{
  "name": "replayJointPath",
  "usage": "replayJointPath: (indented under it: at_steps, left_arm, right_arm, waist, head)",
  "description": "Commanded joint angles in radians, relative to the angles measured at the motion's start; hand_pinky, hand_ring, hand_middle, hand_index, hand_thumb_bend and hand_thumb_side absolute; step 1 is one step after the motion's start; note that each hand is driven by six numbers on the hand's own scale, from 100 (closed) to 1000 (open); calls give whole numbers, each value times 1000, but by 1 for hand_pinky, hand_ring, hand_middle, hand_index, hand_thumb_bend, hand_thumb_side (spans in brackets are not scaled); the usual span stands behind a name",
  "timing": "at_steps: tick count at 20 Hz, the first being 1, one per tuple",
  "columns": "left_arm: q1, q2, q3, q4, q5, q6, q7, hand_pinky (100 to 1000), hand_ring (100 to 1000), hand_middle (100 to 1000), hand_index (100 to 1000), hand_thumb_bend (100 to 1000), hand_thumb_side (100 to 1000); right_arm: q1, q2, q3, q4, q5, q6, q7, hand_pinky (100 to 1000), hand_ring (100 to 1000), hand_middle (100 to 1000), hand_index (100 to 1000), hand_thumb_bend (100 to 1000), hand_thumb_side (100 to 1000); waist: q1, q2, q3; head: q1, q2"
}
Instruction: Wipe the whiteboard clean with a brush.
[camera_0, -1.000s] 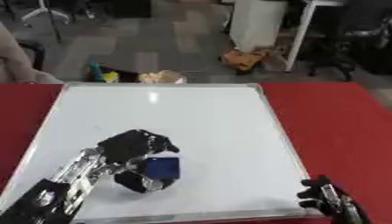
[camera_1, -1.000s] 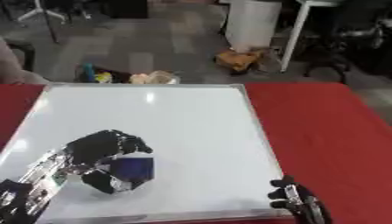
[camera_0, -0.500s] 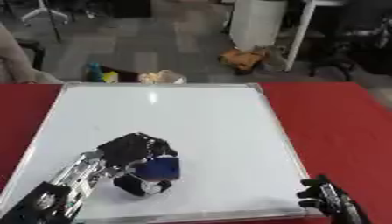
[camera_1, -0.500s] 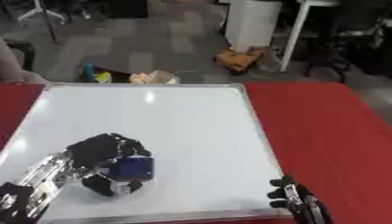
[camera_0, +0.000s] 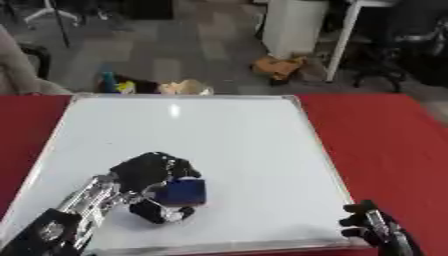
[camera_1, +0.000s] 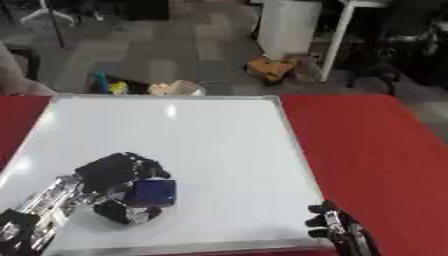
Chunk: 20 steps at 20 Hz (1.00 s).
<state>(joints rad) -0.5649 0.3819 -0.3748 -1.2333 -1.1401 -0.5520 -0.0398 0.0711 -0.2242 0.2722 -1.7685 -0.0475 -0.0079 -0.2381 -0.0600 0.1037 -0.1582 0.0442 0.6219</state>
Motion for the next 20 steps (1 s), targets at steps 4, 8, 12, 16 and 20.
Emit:
replayJointPath:
  at_steps: [4,8,12,16,20]
  left_arm:
    - [-17,1,2,3,-14,-4,3,600,633,698,871,306,767]
    - [-15,1,3,6,-15,-4,3,595,625,695,872,286,735]
    - [-15,0,3,7,-15,-4,1,595,623,695,871,284,717]
    - [-16,1,4,4,-15,0,5,597,626,695,870,293,707]
    - [-17,2,5,3,-16,4,5,604,641,698,870,304,711]
  right_arm:
    - [-5,-4,-1,-17,-5,0,2,599,633,475,679,100,882]
    - [-6,-4,-1,-15,-5,0,2,599,633,475,679,100,883]
    - [-6,-3,-1,-14,-5,0,2,599,633,475,679,100,883]
    - [-6,-3,-1,-14,-5,-1,2,599,633,475,679,100,883]
    - [-7,-3,-1,-14,-5,-1,2,599,633,475,679,100,883]
  waist:
    - [2,-8,-3]
    - [3,-7,-4]
    - [3,-8,-5]
    - [3,-8,-6]
    - [4,-8,-8]
  head:
    - [-3,-9]
    - [-3,-10]
    - [-5,-10]
    - [-6,-11]
    - [-8,-10]
